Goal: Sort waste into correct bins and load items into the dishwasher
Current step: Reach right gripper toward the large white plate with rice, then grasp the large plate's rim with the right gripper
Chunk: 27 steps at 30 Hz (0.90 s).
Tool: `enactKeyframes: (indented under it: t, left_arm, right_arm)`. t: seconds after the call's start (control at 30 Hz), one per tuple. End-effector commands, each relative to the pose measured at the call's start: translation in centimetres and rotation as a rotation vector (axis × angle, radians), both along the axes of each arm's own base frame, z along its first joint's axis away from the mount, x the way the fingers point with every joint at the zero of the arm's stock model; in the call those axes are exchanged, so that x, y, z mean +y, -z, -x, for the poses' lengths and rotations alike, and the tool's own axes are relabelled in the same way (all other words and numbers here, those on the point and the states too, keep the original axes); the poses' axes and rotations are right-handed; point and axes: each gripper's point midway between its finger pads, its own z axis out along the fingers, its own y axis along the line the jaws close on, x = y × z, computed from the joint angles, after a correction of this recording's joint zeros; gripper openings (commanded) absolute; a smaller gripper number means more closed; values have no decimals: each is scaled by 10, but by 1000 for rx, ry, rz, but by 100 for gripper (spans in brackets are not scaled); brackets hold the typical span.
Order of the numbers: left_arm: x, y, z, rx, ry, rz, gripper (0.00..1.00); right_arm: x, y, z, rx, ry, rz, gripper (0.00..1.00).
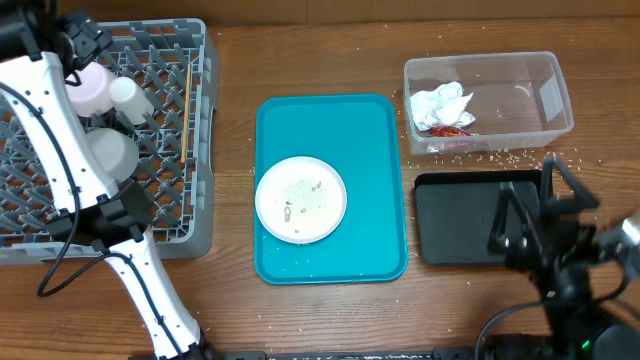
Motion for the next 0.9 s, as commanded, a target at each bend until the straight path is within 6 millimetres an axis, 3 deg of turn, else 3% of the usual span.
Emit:
enactKeyframes:
  t: [0.0, 0.2, 0.33, 0.5, 0.63, 0.83, 0.87]
  left_arm:
    - [20, 5, 9, 33, -61, -32, 100]
    - [19, 8, 12, 51, -60, -26, 100]
    - [17, 11, 18, 82, -51, -19, 100]
    - [17, 11, 18, 88, -34, -27, 100]
    - [16, 11, 18, 87, -33, -28, 100]
    - [16, 11, 18, 87, -31, -25, 100]
    - [16, 11, 18, 87, -31, -25, 100]
  right_arm:
    - [40, -27, -34, 131, -174, 241, 100]
    - [88, -11, -114, 558, -371, 420, 100]
    - [136, 32, -149, 834, -360, 603, 100]
    - [204, 83, -160, 963, -426, 754, 100]
    - [257, 128, -145, 1076, -594, 746, 100]
    - [301, 178, -133, 1155, -717, 780, 100]
    - [309, 187, -131, 1163, -729, 794, 96]
